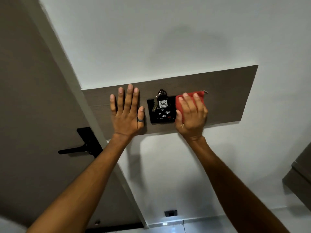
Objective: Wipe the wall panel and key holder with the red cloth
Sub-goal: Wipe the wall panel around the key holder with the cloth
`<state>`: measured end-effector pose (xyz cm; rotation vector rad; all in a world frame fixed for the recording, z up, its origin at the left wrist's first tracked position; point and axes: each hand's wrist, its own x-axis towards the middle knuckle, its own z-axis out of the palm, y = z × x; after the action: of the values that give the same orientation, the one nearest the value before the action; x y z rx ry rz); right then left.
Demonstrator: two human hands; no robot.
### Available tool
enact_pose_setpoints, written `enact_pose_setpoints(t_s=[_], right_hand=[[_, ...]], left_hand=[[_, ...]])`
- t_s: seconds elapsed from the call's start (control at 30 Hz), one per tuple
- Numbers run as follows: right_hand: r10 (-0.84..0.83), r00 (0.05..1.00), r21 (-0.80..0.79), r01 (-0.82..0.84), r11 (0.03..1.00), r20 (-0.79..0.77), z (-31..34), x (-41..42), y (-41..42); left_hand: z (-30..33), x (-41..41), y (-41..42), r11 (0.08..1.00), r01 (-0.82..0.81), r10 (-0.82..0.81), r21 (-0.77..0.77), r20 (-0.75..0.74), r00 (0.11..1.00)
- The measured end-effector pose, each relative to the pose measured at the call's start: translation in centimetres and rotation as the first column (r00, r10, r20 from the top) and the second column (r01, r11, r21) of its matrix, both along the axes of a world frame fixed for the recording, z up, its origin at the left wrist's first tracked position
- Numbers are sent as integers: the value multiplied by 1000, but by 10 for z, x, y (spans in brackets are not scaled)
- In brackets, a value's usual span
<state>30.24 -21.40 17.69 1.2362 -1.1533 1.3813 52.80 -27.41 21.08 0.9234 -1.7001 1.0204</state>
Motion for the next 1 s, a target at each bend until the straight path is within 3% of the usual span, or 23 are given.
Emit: enact_pose_setpoints(t_s=[0.07,0.13,0.27,0.37,0.43,0.5,0.53,0.57,0.63,0.67,0.77,0.8,0.9,0.93,1.0], right_hand=[[131,962,-57,-120,991,238,-1,15,7],[259,923,-122,-233,965,284,-1,32,14],[153,977,37,-150,988,-151,-14,73,6],[-12,899,-51,-11,999,-438,-7,46,-19],[19,948,-53,-38,998,-318,-17,39,-25],[99,995,-55,-98,994,13,-26,63,-24],[92,992,-59,-86,994,90,-29,75,-25],[77,996,-54,-74,996,45,-29,78,-24],[19,966,-33,-29,999,-259,-28,57,-26],[1,951,-45,-16,999,-308,-28,49,-27],[28,1000,-36,-28,999,4,-29,75,-24],[12,1000,-43,-11,999,28,-30,83,-24],[24,958,-37,-36,999,-285,-29,56,-24],[49,962,-38,-61,997,-267,-26,48,-23],[74,997,-14,-74,997,2,-24,62,-20]], left_hand=[[5,6,1,1000,1,-1,13,52,999],[4,12,3,1000,-5,3,23,62,998],[5,10,3,999,6,-7,43,20,1000],[3,12,3,1000,21,-22,23,41,999],[3,13,0,999,35,-36,7,56,998],[4,14,-3,1000,29,-29,-3,45,999],[5,14,-2,1000,29,-29,-7,37,999],[6,13,-1,999,42,-42,-4,35,999],[4,12,1,998,64,-64,7,35,997],[4,12,0,999,53,-53,0,38,998],[7,13,1,999,46,-46,9,20,999],[7,14,2,999,48,-49,12,21,999],[5,14,3,998,48,-49,30,38,998],[5,13,2,999,48,-49,21,34,998],[6,12,2,999,42,-42,12,22,999]])
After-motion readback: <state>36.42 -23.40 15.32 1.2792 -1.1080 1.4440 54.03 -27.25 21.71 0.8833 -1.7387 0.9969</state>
